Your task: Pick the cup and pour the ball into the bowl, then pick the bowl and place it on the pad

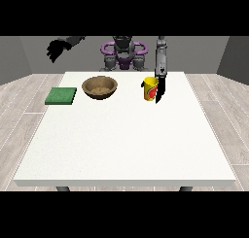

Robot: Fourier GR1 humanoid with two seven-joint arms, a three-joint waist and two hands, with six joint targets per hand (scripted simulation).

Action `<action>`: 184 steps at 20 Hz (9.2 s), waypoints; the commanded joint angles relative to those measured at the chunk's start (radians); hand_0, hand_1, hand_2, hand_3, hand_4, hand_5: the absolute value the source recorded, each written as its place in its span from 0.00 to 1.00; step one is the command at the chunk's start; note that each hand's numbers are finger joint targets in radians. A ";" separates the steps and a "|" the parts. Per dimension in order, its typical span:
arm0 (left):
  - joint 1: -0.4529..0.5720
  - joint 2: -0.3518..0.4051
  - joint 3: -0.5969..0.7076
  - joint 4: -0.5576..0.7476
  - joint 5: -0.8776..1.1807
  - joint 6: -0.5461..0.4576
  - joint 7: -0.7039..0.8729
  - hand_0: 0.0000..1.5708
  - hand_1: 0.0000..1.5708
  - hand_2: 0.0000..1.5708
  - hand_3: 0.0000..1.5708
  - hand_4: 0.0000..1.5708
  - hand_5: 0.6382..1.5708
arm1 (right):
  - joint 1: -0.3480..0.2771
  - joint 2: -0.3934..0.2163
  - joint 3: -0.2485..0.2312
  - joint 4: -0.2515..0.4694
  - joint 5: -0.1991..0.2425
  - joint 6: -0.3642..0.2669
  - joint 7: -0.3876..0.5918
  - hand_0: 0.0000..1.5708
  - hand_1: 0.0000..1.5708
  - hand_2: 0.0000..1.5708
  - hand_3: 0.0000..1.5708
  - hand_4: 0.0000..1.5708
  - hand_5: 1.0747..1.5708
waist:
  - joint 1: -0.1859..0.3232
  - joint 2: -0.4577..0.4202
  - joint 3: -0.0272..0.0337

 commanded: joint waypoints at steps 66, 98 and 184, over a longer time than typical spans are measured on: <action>-0.402 0.011 -0.362 -0.221 -0.656 0.259 0.944 0.00 0.00 0.00 0.00 0.75 0.98 | -0.022 -0.098 -0.115 0.562 -0.023 0.064 -0.037 0.00 0.00 0.00 0.00 0.50 0.97 | 0.217 -0.384 -0.0142; -0.218 0.481 0.252 -0.368 0.199 -0.416 0.727 0.00 0.00 0.00 0.00 0.65 0.96 | -0.154 0.084 -0.040 0.938 0.084 -0.054 -0.430 0.00 0.00 0.00 0.00 0.32 0.96 | 0.246 -0.112 0.0006; -0.113 0.747 0.395 -0.179 0.332 -0.541 0.485 0.00 0.00 0.00 0.00 0.76 0.99 | -0.425 -0.340 -0.171 1.032 0.057 -0.327 -0.025 0.92 0.92 0.88 0.48 0.00 0.94 | 0.220 0.058 0.0006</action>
